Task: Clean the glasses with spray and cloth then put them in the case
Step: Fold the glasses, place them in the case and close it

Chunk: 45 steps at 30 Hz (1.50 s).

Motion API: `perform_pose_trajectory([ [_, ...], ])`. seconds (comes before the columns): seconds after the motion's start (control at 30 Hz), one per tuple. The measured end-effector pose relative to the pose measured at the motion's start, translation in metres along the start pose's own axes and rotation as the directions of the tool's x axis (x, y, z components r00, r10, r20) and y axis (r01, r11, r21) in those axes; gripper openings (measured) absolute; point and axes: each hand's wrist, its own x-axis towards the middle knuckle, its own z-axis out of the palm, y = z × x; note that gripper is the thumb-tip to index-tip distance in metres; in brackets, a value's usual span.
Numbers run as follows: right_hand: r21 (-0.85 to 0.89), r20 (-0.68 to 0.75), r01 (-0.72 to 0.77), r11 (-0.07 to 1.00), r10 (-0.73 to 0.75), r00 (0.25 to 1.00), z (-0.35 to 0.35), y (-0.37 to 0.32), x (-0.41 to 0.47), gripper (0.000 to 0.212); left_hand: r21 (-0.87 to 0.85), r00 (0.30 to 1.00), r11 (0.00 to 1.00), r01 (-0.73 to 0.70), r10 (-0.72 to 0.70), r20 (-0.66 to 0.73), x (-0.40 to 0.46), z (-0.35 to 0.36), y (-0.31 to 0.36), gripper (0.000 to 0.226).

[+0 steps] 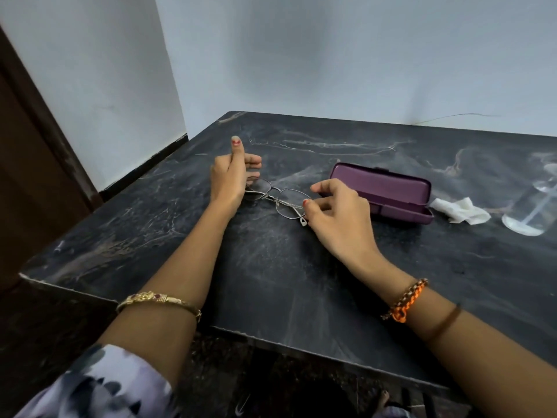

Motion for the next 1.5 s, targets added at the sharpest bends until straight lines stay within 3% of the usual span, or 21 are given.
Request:
perform_pose_trajectory([
  [0.2,-0.187,0.002,0.224,0.957,-0.228,0.974,-0.006,-0.006,-0.009,0.029,0.113,0.996,0.99,-0.083,0.087,-0.03,-0.004,-0.002,0.003,0.057],
  [0.33,-0.429,0.021,0.442,0.788,-0.48,0.877,-0.015,-0.017,-0.015,0.03,0.295,0.942,0.914,-0.28,0.321,-0.1,-0.012,-0.007,0.009,0.048],
  [0.4,-0.555,0.021,0.465,0.69,-0.547,0.837,-0.025,-0.025,-0.018,0.026,0.359,0.909,0.86,-0.363,0.412,-0.069,-0.015,-0.006,0.012,0.038],
  [0.5,-0.631,0.003,0.487,0.604,-0.625,0.781,-0.044,-0.026,-0.018,0.022,0.364,0.861,0.798,-0.481,0.509,0.022,-0.023,0.001,0.022,0.037],
  [0.57,-0.646,-0.032,0.505,0.573,-0.681,0.731,-0.061,-0.019,-0.015,0.022,0.347,0.824,0.774,-0.53,0.566,-0.005,-0.029,0.008,0.029,0.036],
  [0.67,-0.663,-0.11,0.488,0.568,-0.718,0.687,-0.087,-0.004,-0.006,0.018,0.158,0.867,0.877,-0.453,0.475,-0.151,-0.039,0.028,0.039,0.027],
  [0.8,-0.614,-0.266,0.359,0.703,-0.613,0.744,-0.114,0.023,0.008,0.013,-0.077,0.939,0.96,-0.269,0.244,-0.244,-0.044,0.069,0.054,0.021],
  [0.93,-0.479,-0.357,0.106,0.871,-0.303,0.884,-0.135,0.051,0.02,0.012,-0.122,0.968,0.972,-0.203,0.18,-0.173,-0.055,0.102,0.058,0.018],
  [1.0,-0.507,-0.297,-0.019,0.862,-0.154,0.942,-0.142,0.061,0.024,0.015,-0.075,0.973,0.976,-0.205,0.196,-0.12,-0.06,0.11,0.056,0.017],
  [1.1,-0.588,-0.207,-0.084,0.804,-0.049,0.977,-0.147,0.065,0.025,0.019,-0.04,0.97,0.973,-0.227,0.222,-0.101,-0.063,0.109,0.054,0.014],
  [1.3,-0.643,-0.148,-0.117,0.757,0.027,0.989,-0.148,0.066,0.026,0.028,0.07,0.95,0.948,-0.31,0.306,0.055,-0.068,0.111,0.056,0.013],
  [1.5,-0.675,-0.119,-0.125,0.727,0.061,0.991,-0.145,0.071,0.027,0.026,0.126,0.933,0.925,-0.358,0.35,0.081,-0.07,0.113,0.064,0.011],
])
